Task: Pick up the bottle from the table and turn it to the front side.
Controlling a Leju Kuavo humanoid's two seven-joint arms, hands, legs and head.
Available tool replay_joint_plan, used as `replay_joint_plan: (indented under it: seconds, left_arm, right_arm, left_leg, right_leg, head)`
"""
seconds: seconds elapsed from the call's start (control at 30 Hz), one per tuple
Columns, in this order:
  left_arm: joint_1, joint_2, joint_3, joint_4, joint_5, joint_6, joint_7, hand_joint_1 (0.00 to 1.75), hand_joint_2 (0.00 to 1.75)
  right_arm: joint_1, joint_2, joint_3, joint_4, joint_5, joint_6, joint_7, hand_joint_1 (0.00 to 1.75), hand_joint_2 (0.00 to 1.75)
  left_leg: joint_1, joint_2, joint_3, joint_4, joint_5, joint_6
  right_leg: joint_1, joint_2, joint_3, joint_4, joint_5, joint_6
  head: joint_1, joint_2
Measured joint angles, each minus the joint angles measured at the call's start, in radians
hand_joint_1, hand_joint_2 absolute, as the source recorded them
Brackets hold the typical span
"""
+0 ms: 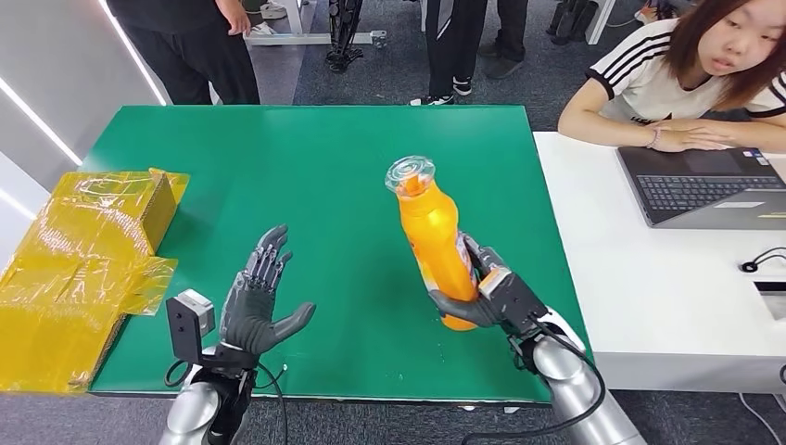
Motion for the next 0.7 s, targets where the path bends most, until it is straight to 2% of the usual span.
replay_joint_plan:
  seconds: [0.23,0.53,0.7]
  left_arm:
    - [-0.049,0.0,-0.019,0.001,0.006,-0.037,0.008,0.0,1.75]
    - [-0.278,-0.034,-0.124,0.066,0.09,-0.107,0.099,0.0,1.75]
    - [-0.336,-0.033,-0.13,0.139,0.109,-0.103,0.097,0.0,1.75]
  right_arm:
    - [-0.036,0.053,0.014,0.081,-0.005,-0.002,-0.006,1.75,1.75]
    - [-0.226,0.195,0.11,0.37,-0.023,-0.053,-0.019,1.75,1.75]
    - [-0.266,0.22,0.139,0.425,-0.004,-0.085,0.001,1.75,1.75]
  left_leg:
    - [0.0,0.0,0.0,0.0,0.0,0.0]
    - [0.0,0.0,0.0,0.0,0.003,-0.001]
    - [0.0,0.0,0.0,0.0,0.003,-0.001]
  right_leg:
    - [0.0,0.0,0.0,0.0,0.0,0.0]
    - [0.0,0.001,-0.001,0.001,0.002,-0.001]
    - [0.0,0.001,-0.001,0.001,0.002,-0.002]
  head:
    - [0.0,0.0]
    - [0.0,0.0]
    - [0.0,0.0]
